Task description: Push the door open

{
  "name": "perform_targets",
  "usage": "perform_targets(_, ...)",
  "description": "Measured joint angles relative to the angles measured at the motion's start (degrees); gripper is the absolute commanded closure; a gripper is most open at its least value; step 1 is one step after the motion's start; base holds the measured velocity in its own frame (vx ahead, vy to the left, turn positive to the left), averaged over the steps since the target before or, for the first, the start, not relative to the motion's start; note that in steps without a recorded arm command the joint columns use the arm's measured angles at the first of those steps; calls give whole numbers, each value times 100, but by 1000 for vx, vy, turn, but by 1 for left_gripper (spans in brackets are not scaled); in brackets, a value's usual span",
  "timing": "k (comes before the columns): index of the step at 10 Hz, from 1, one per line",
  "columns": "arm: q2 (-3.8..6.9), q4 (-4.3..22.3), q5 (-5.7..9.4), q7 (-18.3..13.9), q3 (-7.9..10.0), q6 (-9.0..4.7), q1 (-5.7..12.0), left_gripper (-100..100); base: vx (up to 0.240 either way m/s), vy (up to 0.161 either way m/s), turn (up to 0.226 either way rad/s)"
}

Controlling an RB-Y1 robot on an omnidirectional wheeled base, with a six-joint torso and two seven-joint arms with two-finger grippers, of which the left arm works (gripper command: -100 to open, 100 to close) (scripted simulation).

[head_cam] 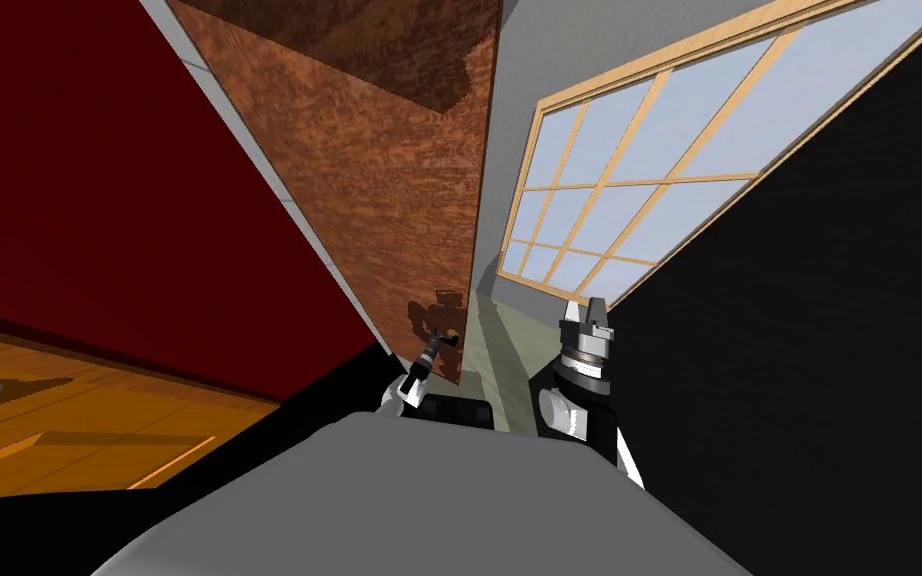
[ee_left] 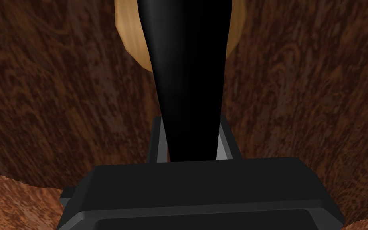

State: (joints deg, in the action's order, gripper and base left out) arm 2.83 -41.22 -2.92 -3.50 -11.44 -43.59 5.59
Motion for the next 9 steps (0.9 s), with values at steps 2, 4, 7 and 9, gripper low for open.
perform_targets(2, -25, 74, 66, 49, 146, -12, 37, 100, 142, -136, 61)
perform_targets(4, -48, 194, 136, 100, 304, -94, 94, 100, 151, -161, 73)
perform_targets(7, -110, 92, 224, 175, 509, -27, 36, 100, 167, -139, 62)
perform_targets(9, -126, 156, 273, 207, 618, -83, 98, 100, 107, -44, 43)
